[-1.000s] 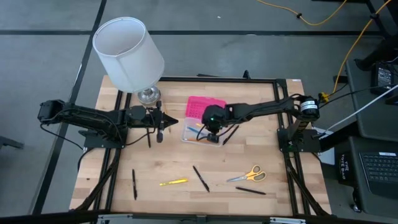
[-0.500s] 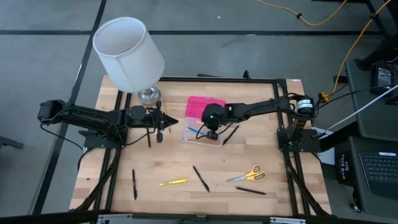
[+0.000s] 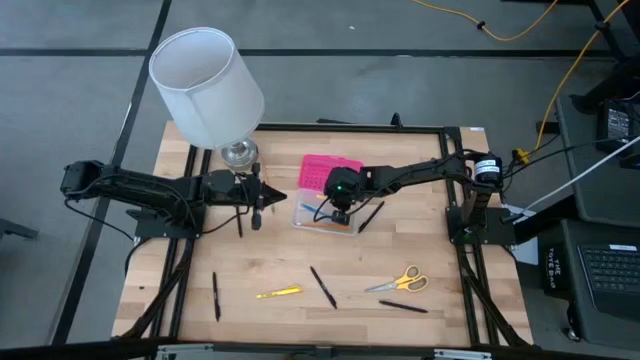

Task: Pick & place school supplies into a supply box
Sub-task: Put the yellow pen into the transparent supply box, then put the yellow pencil into the transparent supply box

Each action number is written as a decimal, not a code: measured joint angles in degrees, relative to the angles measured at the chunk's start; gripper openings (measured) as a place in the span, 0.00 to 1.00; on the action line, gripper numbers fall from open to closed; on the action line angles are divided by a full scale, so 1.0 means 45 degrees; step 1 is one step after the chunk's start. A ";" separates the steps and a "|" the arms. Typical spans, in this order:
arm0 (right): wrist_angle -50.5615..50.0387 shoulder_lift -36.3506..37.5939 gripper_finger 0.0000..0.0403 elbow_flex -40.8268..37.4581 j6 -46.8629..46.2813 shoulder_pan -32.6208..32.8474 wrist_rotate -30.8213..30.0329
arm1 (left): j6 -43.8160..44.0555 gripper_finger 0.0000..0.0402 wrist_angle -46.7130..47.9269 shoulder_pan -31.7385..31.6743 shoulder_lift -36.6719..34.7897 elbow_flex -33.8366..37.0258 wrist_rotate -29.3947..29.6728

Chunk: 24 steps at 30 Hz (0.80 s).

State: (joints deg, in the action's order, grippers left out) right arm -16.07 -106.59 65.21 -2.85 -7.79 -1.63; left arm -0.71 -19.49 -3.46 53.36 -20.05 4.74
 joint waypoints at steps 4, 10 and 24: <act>-0.0016 0.0000 0.21 -0.0003 -0.0273 0.0005 0.0054 | -0.0003 0.03 -0.0001 0.0000 0.0000 0.0000 0.0005; -0.0026 0.0005 0.28 0.0000 -0.0651 0.0005 0.0083 | -0.0002 0.03 0.0000 0.0000 0.0000 0.0000 0.0007; -0.0345 0.1877 0.28 0.0019 0.0434 0.1023 -0.0647 | 0.0797 0.02 0.0004 0.0019 0.0000 0.0000 0.0022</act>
State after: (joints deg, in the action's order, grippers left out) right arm -17.63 -98.14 65.30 -0.90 -3.19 -4.54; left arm 2.88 -19.47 -3.38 53.36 -20.05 4.84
